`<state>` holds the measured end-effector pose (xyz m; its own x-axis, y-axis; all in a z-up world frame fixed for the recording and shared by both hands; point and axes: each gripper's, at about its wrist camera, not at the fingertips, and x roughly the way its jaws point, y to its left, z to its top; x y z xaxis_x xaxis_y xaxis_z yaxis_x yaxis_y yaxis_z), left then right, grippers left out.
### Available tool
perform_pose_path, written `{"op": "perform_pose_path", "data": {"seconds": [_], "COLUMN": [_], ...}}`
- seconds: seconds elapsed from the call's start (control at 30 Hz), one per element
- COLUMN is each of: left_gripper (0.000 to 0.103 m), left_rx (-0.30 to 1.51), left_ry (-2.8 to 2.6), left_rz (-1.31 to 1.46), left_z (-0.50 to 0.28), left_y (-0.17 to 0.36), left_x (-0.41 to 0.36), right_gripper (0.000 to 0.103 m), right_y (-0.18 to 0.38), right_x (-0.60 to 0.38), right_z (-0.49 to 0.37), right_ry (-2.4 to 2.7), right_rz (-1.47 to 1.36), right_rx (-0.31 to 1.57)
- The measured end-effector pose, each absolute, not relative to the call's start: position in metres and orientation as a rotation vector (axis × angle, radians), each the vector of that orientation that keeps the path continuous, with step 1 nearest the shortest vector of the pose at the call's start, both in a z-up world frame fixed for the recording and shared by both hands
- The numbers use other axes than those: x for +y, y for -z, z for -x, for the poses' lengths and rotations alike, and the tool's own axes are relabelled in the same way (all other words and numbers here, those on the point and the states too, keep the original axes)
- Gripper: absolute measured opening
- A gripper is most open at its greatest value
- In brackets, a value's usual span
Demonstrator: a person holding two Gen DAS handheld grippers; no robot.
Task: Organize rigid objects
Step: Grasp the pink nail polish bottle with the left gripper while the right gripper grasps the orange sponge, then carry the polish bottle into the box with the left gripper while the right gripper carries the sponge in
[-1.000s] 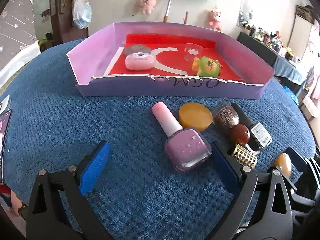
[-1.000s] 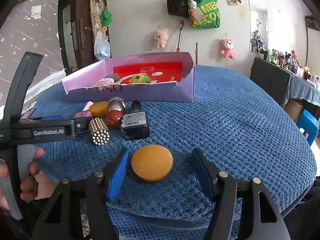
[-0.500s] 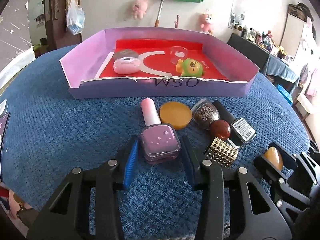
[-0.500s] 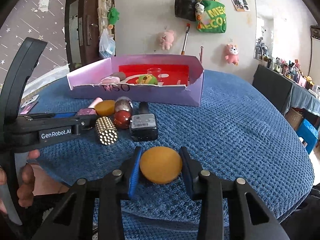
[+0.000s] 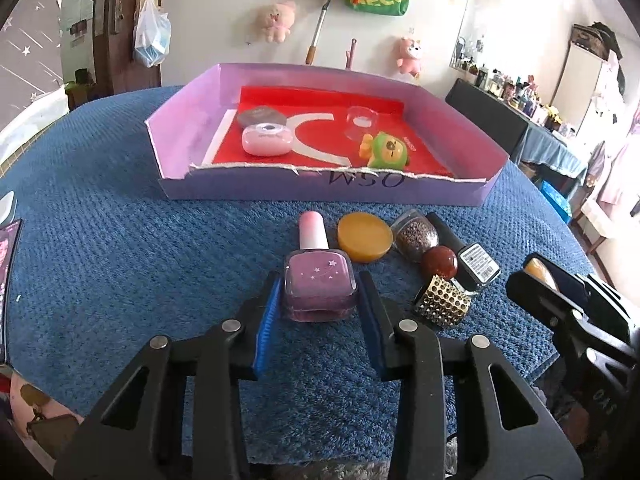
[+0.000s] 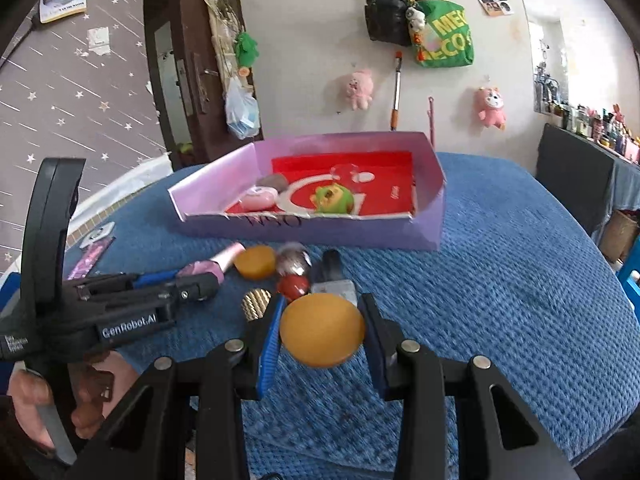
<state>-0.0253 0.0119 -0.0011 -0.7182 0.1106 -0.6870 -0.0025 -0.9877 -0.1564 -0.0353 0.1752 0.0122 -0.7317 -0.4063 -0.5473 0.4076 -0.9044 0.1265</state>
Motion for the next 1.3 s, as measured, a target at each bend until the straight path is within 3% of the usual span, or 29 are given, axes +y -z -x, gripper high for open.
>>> {"op": "perform_pose_path", "data": {"seconds": [1.3], "left_gripper": [0.034], "left_rx": [-0.206], "left_ry": [-2.864], "left_rz": [0.988], "left_z": [0.040], "left_y": [-0.042], "left_x": [0.002], "right_gripper": [0.040], "right_y": [-0.041], "right_x": [0.149], "right_z": [0.073], "right_ry": [2.470], "right_rz": [-0.761], "right_rx": [0.013]}}
